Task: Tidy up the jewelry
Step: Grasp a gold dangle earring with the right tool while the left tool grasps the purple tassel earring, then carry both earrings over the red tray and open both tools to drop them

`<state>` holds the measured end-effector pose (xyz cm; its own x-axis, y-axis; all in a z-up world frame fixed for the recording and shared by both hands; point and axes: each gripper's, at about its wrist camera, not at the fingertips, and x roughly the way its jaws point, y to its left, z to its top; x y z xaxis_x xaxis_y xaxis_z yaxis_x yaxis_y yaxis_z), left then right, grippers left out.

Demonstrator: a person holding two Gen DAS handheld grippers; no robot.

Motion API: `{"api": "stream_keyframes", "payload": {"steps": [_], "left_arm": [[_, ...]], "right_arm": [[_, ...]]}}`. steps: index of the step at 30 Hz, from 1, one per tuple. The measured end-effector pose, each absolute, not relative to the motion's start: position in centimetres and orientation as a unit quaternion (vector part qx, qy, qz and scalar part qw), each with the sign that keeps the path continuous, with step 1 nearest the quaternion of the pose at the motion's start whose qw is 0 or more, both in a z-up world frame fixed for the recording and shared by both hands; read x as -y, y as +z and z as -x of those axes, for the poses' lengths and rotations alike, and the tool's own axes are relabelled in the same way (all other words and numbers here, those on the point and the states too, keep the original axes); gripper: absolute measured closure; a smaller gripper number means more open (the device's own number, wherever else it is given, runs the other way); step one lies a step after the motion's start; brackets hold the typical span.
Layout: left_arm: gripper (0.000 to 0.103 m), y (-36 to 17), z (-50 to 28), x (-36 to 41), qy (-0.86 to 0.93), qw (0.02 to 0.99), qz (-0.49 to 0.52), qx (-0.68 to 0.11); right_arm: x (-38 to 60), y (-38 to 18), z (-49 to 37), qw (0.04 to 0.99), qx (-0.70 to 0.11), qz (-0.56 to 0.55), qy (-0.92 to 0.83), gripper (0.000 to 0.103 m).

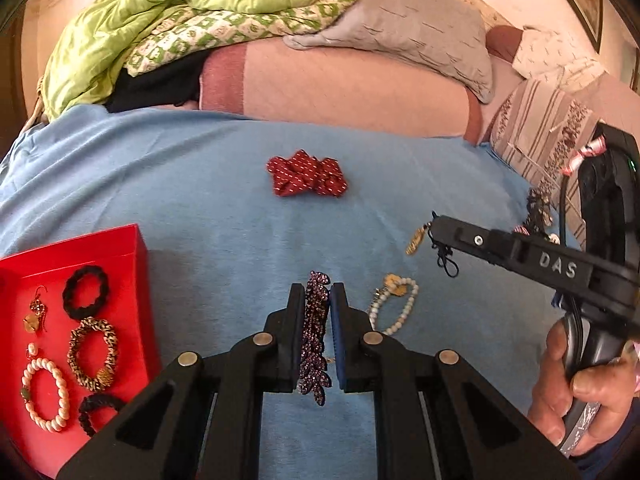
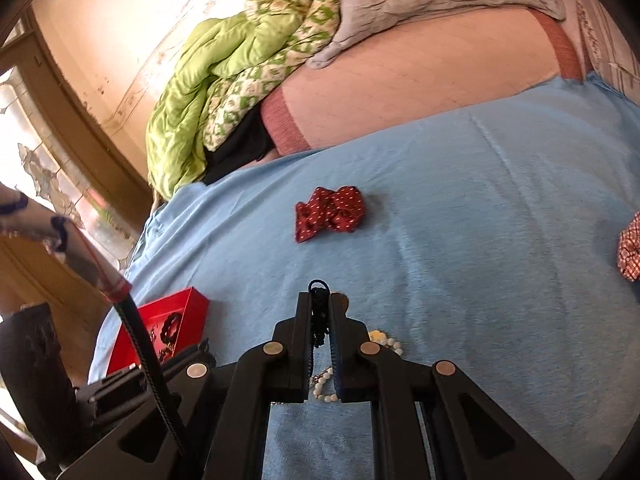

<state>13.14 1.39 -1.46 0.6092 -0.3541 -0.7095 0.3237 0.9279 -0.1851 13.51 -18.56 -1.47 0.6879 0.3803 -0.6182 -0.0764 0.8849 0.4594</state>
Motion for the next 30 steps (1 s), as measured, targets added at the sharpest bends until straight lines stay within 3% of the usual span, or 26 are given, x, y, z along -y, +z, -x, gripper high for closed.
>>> {"api": "stream_keyframes", "payload": {"steps": [30], "left_arm": [[0.091,0.4,-12.2,-7.9,-0.120,0.920,0.031,-0.372]], "right_arm": [[9.2,-1.0,-11.4,0.887,-0.373,-0.129,0.239,0.094]]}}
